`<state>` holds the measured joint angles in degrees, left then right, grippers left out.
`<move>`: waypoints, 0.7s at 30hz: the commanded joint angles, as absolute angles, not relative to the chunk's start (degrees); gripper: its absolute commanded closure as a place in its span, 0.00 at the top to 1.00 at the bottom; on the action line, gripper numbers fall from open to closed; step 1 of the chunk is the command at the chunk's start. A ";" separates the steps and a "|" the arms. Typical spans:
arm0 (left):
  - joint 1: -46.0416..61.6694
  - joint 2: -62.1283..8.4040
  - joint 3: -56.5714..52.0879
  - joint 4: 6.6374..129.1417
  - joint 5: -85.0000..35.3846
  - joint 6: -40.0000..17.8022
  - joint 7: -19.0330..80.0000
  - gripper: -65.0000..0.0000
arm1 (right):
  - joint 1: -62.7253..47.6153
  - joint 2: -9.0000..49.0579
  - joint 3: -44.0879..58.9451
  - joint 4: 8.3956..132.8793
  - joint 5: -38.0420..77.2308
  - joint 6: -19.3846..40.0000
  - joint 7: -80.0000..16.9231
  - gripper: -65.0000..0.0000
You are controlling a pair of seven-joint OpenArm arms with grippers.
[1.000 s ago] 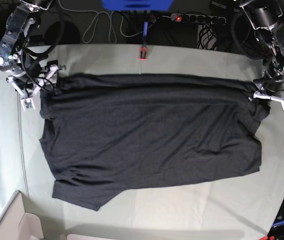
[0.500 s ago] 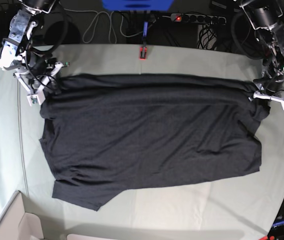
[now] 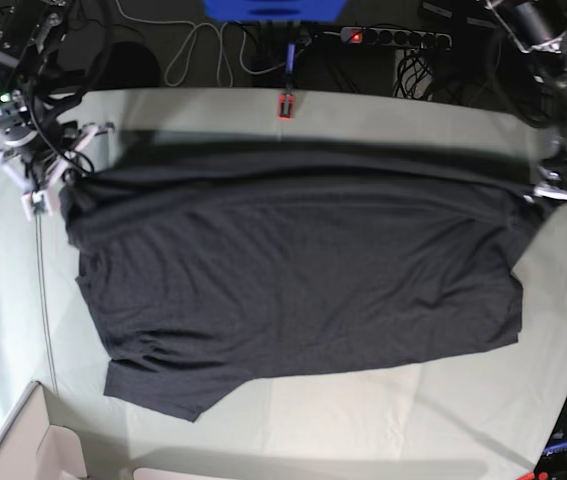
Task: Layout the t-shirt on the table in an organized manner, then fold the t-shirt properly
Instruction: 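Regrasp the folded edge's ends with both grippers, then pull the folded edge back toward the collar side with both grippers, unfolding it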
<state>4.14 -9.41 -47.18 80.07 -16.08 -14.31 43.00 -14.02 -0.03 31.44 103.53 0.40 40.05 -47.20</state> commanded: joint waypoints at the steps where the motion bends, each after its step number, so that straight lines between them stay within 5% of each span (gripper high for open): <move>1: 3.56 -10.24 -47.87 82.68 -16.31 -14.11 43.21 0.00 | -13.85 0.48 32.13 105.36 0.66 40.00 -46.29 0.00; 21: 8.13 -10.33 -48.40 88.22 -15.96 -14.20 49.36 0.00 | -19.91 -1.27 34.59 106.86 0.75 40.00 -46.29 0.00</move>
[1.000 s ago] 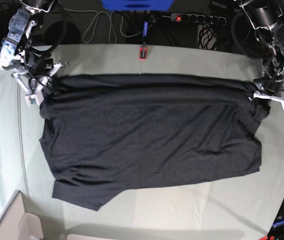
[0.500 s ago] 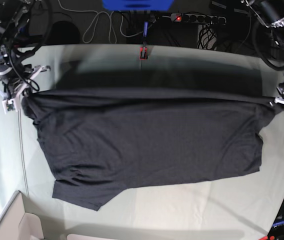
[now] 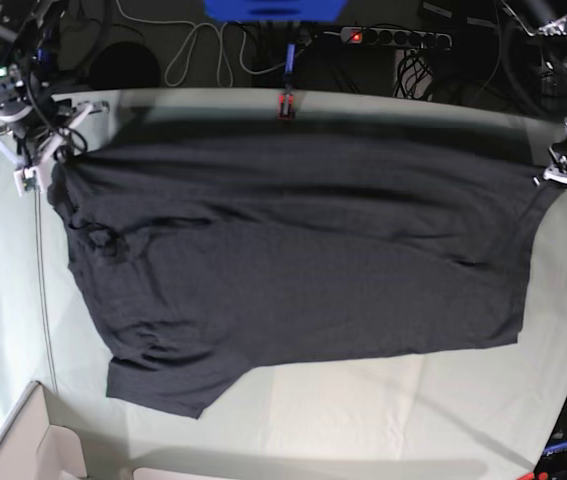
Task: Layout the t-shirt on the table in an organized manner, then fold the t-shirt properly
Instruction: 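Pull the folded edge back toward the collar side with both grippers, unfolding it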
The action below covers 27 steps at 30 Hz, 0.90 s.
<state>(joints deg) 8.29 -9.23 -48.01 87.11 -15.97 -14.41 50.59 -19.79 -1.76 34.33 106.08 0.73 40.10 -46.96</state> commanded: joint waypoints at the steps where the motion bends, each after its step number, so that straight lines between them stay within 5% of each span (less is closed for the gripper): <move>1: 8.75 -10.33 -48.40 88.22 -15.96 -14.20 49.36 0.00 | -20.53 -1.27 34.33 106.77 0.75 40.00 -46.29 0.00; 27: 17.10 -9.27 -54.73 88.22 -15.96 -14.20 49.27 0.00 | -26.33 -1.19 36.70 102.20 0.66 40.00 -43.47 0.00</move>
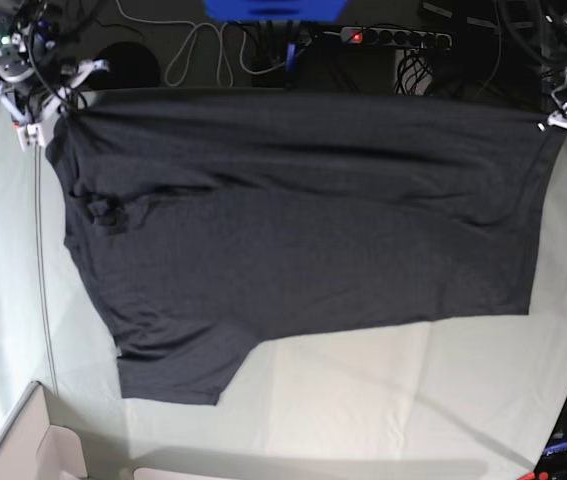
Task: Layout the t-shirt on the table in an organized manner, then fold the t-shirt properly
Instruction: 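Pull the folded edge back toward the collar side with both grippers, unfolding it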
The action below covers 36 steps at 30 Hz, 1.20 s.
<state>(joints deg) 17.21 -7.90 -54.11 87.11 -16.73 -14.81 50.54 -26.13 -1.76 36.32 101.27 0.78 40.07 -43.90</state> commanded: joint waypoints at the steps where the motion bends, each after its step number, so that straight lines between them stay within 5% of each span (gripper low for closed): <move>1: 17.10 -9.27 -55.25 88.22 -16.22 -14.20 49.27 0.00 | -26.51 -1.27 36.70 102.20 0.66 40.00 -43.47 0.00; 30: 12.79 -9.71 -55.69 77.76 -16.31 -14.20 49.36 0.00 | -30.37 -1.01 33.36 102.29 0.48 40.00 -43.47 0.00; 33: 12.79 -9.71 -55.69 77.76 -16.40 -14.29 49.36 0.09 | -30.11 -0.92 33.27 102.37 0.40 40.00 -43.47 0.01; 36: 12.79 -9.71 -55.69 77.76 -16.40 -14.29 49.63 0.26 | -30.02 -0.66 33.27 102.46 0.40 40.00 -43.56 0.16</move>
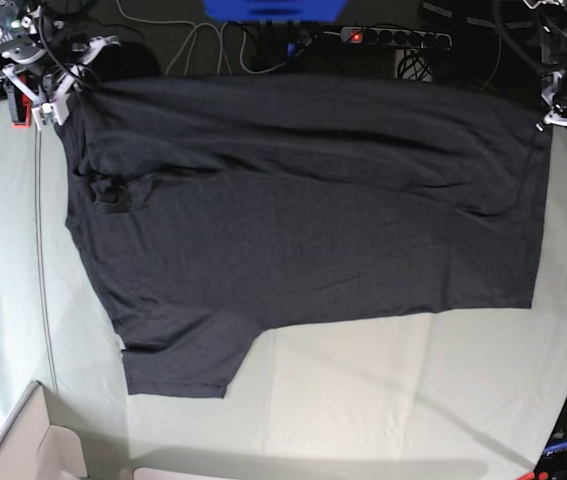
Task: Layout the t-shirt on the table in an organized manner, then fold the t-shirt properly
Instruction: 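Pull the folded edge back toward the collar side with both grippers, unfolding it, then release the collar edge and move both grippers toward the shirt's sides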
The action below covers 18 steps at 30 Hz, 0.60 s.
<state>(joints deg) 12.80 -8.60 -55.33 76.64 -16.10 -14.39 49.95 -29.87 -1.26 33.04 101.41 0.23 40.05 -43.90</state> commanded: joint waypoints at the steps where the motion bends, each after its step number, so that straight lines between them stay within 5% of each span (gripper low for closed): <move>1: 12.79 -9.71 -55.69 77.76 -16.40 -14.29 49.71 0.32 | -30.11 -0.04 33.27 102.55 0.40 40.00 -43.56 0.23; 6: 13.05 -9.71 -55.78 78.81 -16.84 -14.29 49.80 0.50 | -30.02 0.92 35.21 102.55 0.57 40.00 -43.74 0.50; 18: 9.71 -9.80 -61.76 87.69 -24.04 -14.20 49.89 0.51 | -19.21 1.10 46.90 101.23 0.40 40.00 -43.82 0.52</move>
<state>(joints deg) 10.20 -8.56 -61.60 86.48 -23.42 -14.22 50.96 -19.33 0.34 46.74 100.44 -0.21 40.03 -44.77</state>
